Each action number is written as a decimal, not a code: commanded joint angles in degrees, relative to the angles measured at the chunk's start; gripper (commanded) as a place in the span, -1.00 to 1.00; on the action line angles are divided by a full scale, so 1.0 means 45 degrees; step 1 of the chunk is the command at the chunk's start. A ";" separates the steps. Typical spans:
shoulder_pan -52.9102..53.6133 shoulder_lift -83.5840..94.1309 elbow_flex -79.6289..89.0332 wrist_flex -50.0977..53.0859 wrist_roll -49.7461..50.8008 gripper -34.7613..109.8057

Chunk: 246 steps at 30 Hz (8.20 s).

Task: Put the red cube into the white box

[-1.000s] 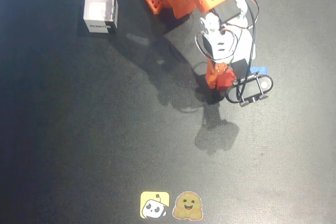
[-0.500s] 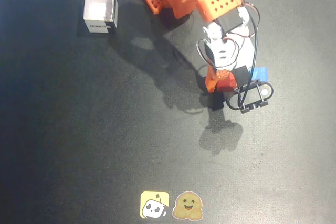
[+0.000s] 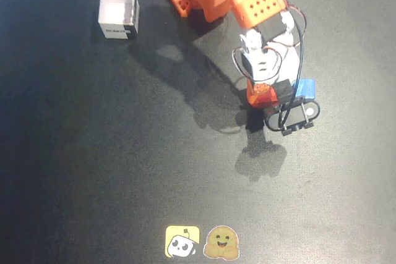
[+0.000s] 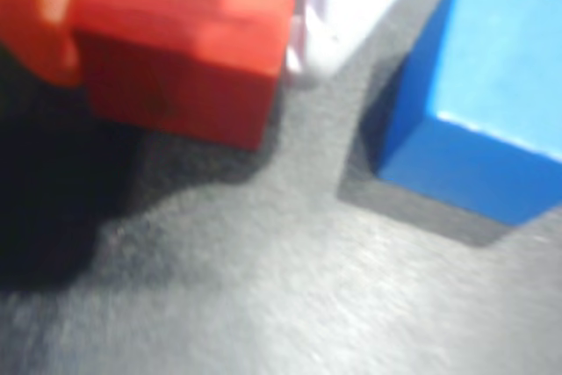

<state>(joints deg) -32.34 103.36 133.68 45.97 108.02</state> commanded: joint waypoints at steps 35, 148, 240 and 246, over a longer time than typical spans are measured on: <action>0.2207 0.2832 -0.1523 0.3691 -0.1660 -0.51; 2.3086 1.1484 0.3223 0.6621 -0.9883 -0.52; 0.8320 1.7715 0.7891 0.6934 -0.4062 -0.52; 0.8242 1.7715 0.7910 0.6895 -0.4258 -0.52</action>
<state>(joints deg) 4.66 182.90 169.45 76.90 89.30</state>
